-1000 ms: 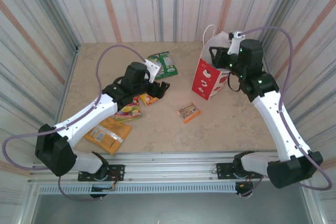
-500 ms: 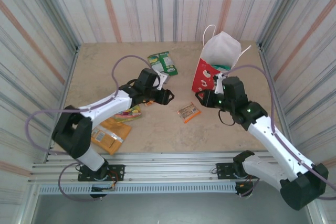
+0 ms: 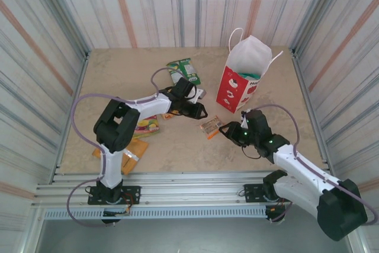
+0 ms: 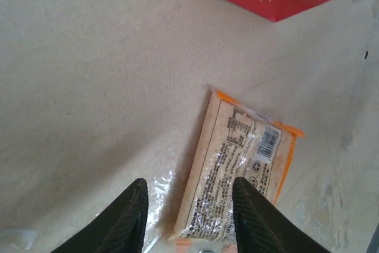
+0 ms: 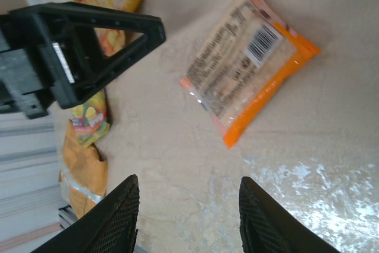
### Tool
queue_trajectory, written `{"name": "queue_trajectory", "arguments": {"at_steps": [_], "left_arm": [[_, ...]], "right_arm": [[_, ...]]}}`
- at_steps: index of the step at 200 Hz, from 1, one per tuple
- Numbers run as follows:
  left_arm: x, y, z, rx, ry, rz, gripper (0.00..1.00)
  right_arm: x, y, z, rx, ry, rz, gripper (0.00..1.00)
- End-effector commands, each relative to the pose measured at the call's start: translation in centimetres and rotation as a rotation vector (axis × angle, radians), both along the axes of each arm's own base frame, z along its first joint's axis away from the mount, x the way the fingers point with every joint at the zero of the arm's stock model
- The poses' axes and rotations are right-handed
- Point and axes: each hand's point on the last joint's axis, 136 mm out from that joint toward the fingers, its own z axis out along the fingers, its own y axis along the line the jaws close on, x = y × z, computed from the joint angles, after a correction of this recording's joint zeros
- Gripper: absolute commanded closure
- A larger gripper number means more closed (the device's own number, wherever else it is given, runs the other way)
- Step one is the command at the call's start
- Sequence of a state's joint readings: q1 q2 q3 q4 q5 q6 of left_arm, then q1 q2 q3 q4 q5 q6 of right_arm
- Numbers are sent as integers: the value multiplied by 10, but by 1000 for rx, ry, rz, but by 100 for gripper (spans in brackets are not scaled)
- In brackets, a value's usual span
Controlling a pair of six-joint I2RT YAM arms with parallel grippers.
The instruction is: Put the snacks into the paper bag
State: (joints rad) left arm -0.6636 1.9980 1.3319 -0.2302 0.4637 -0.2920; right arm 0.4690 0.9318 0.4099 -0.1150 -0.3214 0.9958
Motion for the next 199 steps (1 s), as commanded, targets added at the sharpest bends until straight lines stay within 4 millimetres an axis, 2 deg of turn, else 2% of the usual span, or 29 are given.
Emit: {"name": "queue_trajectory", "arguments": {"at_steps": [1,24,29,77,128,199], "left_arm": [[-7,-8,3,-21,26,-48,61],[-8,-7,-6,-9,40,-53,62],[-9,-7,-9,-6,47,-53,63],[-15,-5,-25,9,90,-56,68],[-21,-3,-33,29,117,-60,78],[-32,-2,-43,56,148,-72,84]], "right_arm": [[5,5,-1,82,26,-23,52],[7,0,-9,103,43,-42,53],[7,-1,-17,96,70,-44,53],[13,-2,-30,97,108,-23,55],[18,-3,-48,83,137,-27,54],[32,3,-66,100,138,-20,56]]}}
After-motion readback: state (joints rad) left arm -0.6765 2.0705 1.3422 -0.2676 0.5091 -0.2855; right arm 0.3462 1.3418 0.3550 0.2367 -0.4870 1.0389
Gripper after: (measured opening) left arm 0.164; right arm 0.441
